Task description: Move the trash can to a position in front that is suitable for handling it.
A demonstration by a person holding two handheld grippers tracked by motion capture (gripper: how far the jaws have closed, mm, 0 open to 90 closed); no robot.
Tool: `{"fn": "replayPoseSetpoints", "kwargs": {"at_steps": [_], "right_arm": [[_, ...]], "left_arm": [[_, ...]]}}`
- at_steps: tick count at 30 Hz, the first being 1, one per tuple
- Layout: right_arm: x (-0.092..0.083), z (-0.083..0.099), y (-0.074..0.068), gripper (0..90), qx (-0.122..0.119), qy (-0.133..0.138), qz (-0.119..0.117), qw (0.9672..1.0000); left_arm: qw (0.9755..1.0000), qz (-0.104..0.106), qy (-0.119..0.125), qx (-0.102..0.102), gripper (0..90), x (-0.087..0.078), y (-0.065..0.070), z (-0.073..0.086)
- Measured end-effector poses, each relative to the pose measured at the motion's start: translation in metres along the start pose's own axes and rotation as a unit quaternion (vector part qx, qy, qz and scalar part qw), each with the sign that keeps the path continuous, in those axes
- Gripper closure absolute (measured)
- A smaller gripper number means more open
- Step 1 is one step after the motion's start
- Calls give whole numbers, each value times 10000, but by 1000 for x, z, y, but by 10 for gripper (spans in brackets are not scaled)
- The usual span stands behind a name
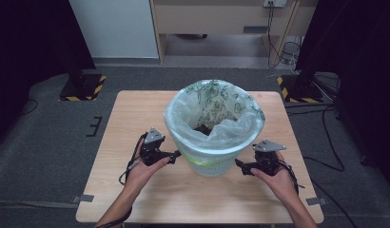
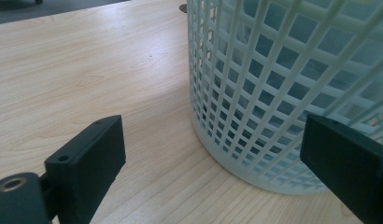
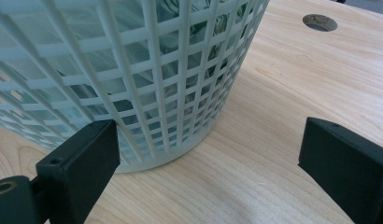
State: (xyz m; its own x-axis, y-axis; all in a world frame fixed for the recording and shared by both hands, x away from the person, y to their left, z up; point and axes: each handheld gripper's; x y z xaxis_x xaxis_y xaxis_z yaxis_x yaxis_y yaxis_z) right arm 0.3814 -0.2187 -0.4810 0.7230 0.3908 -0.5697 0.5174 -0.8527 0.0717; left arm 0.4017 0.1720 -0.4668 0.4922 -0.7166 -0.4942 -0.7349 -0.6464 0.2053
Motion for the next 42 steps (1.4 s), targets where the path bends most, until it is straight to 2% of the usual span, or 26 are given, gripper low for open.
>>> {"fn": "replayPoseSetpoints", "kwargs": {"at_steps": [6,10,11,13,15,16,21,22,26,27,28,32,35,37,38,40,42], "right_arm": [[-7,0,4,56,-25,32,-30,10000],[-22,-8,11,90,16,184,-32,9998],[-27,-11,12,110,53,253,-57,9996],[-37,-18,16,150,103,408,-87,9991],[-47,-26,19,173,117,503,-143,9986],[-51,-30,21,191,92,543,-156,9984],[-66,-43,25,255,98,637,-215,9977],[-71,-49,27,270,40,627,-189,9978],[-75,-58,31,305,1,629,-145,9979],[-77,-64,34,321,21,658,-120,9978],[-78,-66,36,325,43,662,-121,9977],[-77,-76,40,335,-18,574,-24,9983],[-75,-81,41,346,-49,498,35,9987],[-75,-83,41,350,-81,432,39,9990],[-74,-84,41,352,-88,430,51,9990],[-75,-86,41,355,-87,421,53,9991],[-76,-87,41,360,-93,425,63,9990]], "left_arm": [[10000,21,37,23,50,-8,0,-1],[9996,-90,242,-57,64,-30,-8,-10],[9996,-90,242,-57,73,-30,-8,-10],[9989,-164,429,-101,86,-41,-10,-19],[9978,-198,635,-77,108,-56,-11,-34],[9978,-198,635,-77,115,-56,-11,-34],[9959,-156,886,36,149,-78,-5,-60],[9954,-138,950,54,150,-84,-4,-69],[9942,-137,1065,109,171,-91,-3,-81],[9929,-96,1183,51,172,-94,-4,-88],[9929,-96,1183,51,175,-94,-4,-88],[9887,36,1495,-120,200,-100,-4,-105],[9874,100,1573,-165,205,-101,-3,-110],[9882,206,1511,-133,201,-99,1,-114],[9902,314,1363,-25,199,-95,5,-117],[9908,390,1290,65,210,-92,10,-118],[9914,444,1223,162,262,-90,13,-118]]}}
Point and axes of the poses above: each handheld gripper's, and its own axes: x roughly forward along the jaws, z roughly out of its underside, y roughly to its right, and after that the axes turned 9 degrees about z, right-handed
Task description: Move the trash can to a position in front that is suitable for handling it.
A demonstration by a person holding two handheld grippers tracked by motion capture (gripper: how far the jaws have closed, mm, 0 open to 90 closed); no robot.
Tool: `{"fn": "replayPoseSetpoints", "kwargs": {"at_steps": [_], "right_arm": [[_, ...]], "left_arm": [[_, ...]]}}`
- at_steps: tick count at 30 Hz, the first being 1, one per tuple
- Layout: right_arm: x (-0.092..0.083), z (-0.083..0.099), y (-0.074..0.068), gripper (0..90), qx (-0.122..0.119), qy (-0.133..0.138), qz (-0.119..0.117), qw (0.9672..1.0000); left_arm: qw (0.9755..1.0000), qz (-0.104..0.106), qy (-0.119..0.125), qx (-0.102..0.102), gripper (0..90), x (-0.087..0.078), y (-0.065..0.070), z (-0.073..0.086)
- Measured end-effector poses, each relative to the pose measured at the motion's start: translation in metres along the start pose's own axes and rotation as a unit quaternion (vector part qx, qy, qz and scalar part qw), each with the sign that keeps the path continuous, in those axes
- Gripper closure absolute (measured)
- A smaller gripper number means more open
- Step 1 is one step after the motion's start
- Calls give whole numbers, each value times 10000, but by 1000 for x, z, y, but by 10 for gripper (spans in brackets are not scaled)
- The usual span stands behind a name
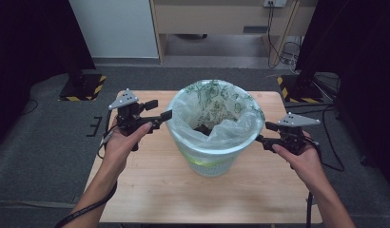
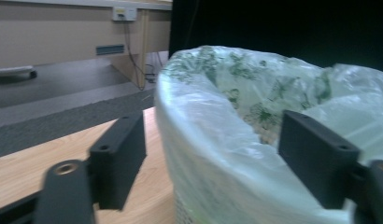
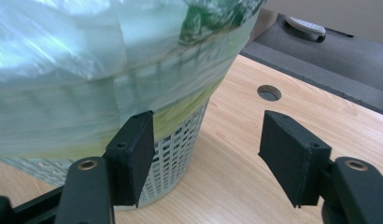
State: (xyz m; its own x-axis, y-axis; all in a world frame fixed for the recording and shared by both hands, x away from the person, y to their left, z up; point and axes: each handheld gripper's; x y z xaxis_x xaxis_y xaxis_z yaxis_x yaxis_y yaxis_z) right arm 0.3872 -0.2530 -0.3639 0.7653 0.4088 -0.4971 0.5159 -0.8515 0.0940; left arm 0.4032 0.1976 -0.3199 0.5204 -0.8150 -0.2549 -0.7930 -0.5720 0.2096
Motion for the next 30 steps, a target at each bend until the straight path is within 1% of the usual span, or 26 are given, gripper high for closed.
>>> {"fn": "replayPoseSetpoints", "kwargs": {"at_steps": [1,2,3,4,5,6,7,8,9,11,13,14,19,21,24,26,28,30], "right_arm": [[-1,0,0,363,29,3,-1,10000],[-1,-1,0,367,5,30,10,10000],[-3,-1,0,376,-7,25,65,10000],[-5,-2,0,378,-45,37,102,9999],[-7,-2,-1,378,-34,46,92,9999],[-9,-3,-1,378,-38,62,107,9999],[-11,-4,-1,378,-64,72,136,9999],[-12,-5,-1,378,-94,80,157,9998],[-14,-6,-1,379,-110,96,175,9997],[-18,-7,-1,380,-109,150,167,9997],[-22,-9,-1,380,-111,173,165,9997],[-24,-10,-1,380,-99,205,153,9996],[-30,-12,1,378,-52,289,141,9995],[-32,-13,2,376,-68,298,149,9994],[-34,-14,2,374,-43,331,154,9993],[-37,-15,3,372,-52,341,160,9993],[-39,-16,3,372,-45,378,157,9992],[-41,-17,3,372,-31,406,156,9991]], "left_arm": [[10000,10,-46,38,269,1,1,0],[9999,7,-93,111,321,2,3,0],[9999,7,-93,111,367,2,3,0],[9996,7,-172,229,391,3,6,0],[9996,7,-172,229,432,3,6,0],[9992,-46,-216,326,502,3,8,1],[9982,-154,-331,471,554,4,10,1],[9982,-154,-331,471,613,4,10,1],[9976,-187,-387,549,690,5,10,1],[9966,-218,-449,656,796,5,10,0],[9965,-178,-472,670,886,5,9,-2],[9964,-184,-484,667,899,5,9,-2],[9971,-150,-398,629,900,3,12,-8],[9974,-141,-330,627,900,1,16,-15],[9973,-146,-313,647,900,0,17,-19],[9979,-107,-245,594,900,0,19,-26],[9980,-90,-219,583,900,0,19,-27],[9984,-55,-123,548,900,-1,20,-33]]}}
Point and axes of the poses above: each handheld gripper's, and its own axes: x roughly forward along the jaws, z roughly out of its underside, y roughly to its right, and after that the axes turned 9 degrees about z, right-handed
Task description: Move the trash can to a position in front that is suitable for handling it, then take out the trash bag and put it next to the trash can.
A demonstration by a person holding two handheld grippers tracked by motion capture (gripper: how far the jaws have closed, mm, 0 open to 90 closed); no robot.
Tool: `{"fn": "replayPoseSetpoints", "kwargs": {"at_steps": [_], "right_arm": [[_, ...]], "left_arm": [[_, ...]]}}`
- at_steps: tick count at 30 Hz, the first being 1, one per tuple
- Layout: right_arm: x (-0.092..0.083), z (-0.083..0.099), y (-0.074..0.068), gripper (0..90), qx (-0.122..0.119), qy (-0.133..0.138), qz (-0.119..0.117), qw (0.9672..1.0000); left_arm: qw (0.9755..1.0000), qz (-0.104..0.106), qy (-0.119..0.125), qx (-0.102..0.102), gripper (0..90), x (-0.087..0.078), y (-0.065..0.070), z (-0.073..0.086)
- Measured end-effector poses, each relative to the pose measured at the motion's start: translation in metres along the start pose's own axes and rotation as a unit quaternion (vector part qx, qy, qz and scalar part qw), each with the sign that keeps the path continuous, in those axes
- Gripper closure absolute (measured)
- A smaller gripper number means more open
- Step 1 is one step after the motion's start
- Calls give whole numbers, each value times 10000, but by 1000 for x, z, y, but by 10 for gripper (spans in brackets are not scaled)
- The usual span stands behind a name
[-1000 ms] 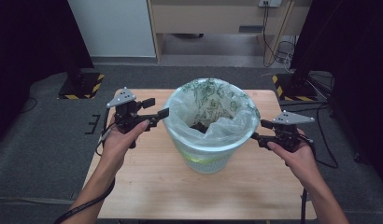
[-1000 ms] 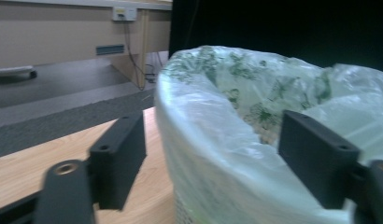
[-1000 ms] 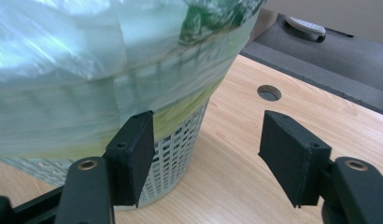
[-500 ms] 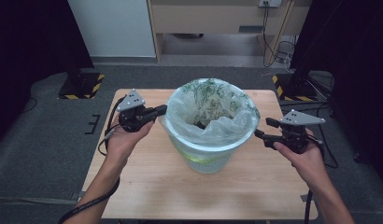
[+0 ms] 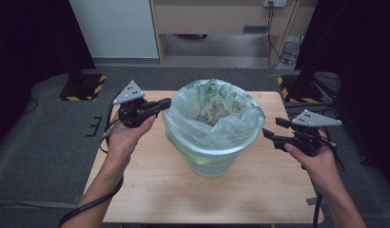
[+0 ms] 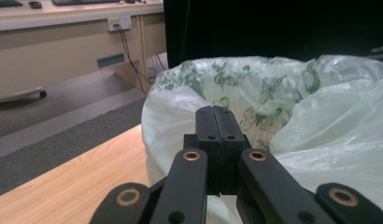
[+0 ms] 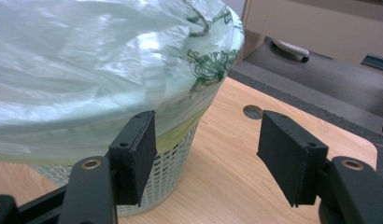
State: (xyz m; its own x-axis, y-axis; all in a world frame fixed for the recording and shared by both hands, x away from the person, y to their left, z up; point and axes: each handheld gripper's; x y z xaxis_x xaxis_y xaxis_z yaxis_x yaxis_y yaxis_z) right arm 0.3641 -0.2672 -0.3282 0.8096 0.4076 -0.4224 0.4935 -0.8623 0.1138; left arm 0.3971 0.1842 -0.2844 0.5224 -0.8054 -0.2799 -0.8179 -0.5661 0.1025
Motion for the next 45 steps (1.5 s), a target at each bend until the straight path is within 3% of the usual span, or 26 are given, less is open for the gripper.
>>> {"fn": "replayPoseSetpoints", "kwargs": {"at_steps": [8,19,27,34,41,43,45], "right_arm": [[-11,-5,3,373,42,128,3,9999],[-24,-17,3,350,67,329,-93,9994],[-26,-33,-4,225,-3,556,-405,9976],[-18,-42,-16,143,-285,687,-598,9954],[-11,-51,-27,137,-386,784,-1014,9910],[-10,-52,-38,143,-589,728,-1230,9880],[-10,-52,-41,145,-642,699,-1265,9874]], "left_arm": [[9997,8,221,-83,900,-2,1,-12],[9996,-25,268,-115,900,1,1,-24],[9994,10,318,-163,900,5,2,-30],[9992,26,343,-208,900,5,1,-30],[9993,8,325,-209,900,5,1,-32],[9992,10,326,-223,900,5,1,-32],[9992,17,336,-235,900,5,1,-32]]}}
Point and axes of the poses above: each handheld gripper's, and its own axes: x roughly forward along the jaws, z roughly out of its underside, y roughly to its right, and after that the axes turned 9 degrees about z, right-handed
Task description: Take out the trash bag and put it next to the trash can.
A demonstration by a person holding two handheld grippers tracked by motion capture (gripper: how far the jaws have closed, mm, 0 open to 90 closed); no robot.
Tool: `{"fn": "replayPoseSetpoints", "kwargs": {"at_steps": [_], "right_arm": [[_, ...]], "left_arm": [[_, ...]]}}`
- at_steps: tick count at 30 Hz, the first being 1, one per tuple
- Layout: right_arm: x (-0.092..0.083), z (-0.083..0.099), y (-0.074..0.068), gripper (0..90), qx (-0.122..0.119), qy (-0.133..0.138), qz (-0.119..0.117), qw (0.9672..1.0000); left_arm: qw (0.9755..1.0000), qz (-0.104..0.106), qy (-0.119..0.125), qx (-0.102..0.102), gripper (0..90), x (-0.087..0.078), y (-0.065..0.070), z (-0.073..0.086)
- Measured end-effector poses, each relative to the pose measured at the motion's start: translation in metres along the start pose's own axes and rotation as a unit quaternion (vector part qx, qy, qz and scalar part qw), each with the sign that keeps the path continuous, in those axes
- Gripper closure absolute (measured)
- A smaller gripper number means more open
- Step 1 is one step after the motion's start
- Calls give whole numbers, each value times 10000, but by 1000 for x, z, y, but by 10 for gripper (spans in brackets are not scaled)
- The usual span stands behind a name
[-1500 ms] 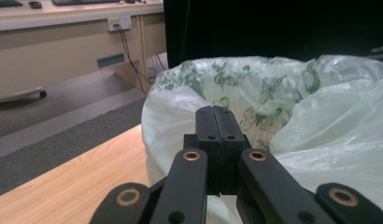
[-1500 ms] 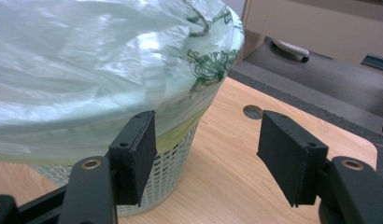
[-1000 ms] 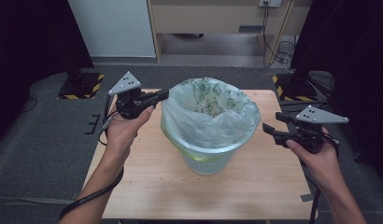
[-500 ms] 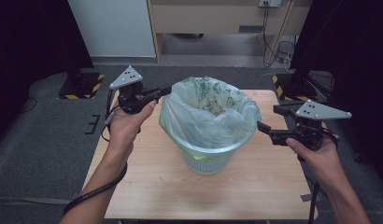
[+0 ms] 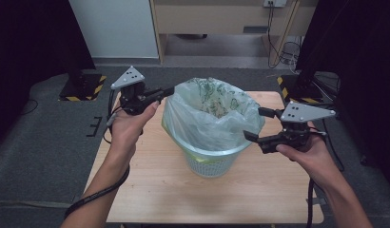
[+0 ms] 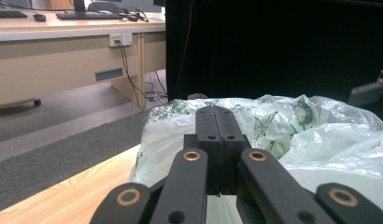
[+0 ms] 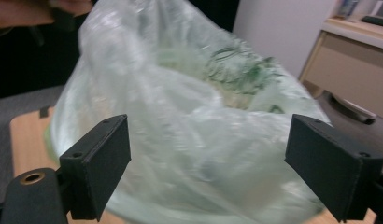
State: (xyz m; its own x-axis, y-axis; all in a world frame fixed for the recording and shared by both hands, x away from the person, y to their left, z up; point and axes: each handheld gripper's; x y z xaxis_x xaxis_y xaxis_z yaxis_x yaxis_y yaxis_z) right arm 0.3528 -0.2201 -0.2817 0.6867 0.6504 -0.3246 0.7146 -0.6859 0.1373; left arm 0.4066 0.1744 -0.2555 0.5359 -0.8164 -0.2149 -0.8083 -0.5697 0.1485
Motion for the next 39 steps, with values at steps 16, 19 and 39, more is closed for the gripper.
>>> {"fn": "replayPoseSetpoints", "kwargs": {"at_steps": [16,19,39], "right_arm": [[10,-8,-7,899,-523,-139,178,9984],[6,-15,-4,900,-455,-40,214,9987],[11,-56,-5,900,-175,427,161,9988]], "left_arm": [[9998,173,28,-101,900,5,2,4],[9997,208,9,-98,900,8,4,5],[9993,382,-41,-3,900,18,16,2]]}}
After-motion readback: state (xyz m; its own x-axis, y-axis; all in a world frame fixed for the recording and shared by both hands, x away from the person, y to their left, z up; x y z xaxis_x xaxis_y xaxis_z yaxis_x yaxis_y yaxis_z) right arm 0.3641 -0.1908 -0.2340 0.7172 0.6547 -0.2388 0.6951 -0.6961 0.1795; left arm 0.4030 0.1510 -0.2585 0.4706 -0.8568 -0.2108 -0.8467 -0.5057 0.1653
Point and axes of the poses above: each handheld gripper's, and its own axes: x roughly forward along the jaws, z roughly out of its underside, y roughly to its right, and after that the axes turned 9 degrees about z, right-handed
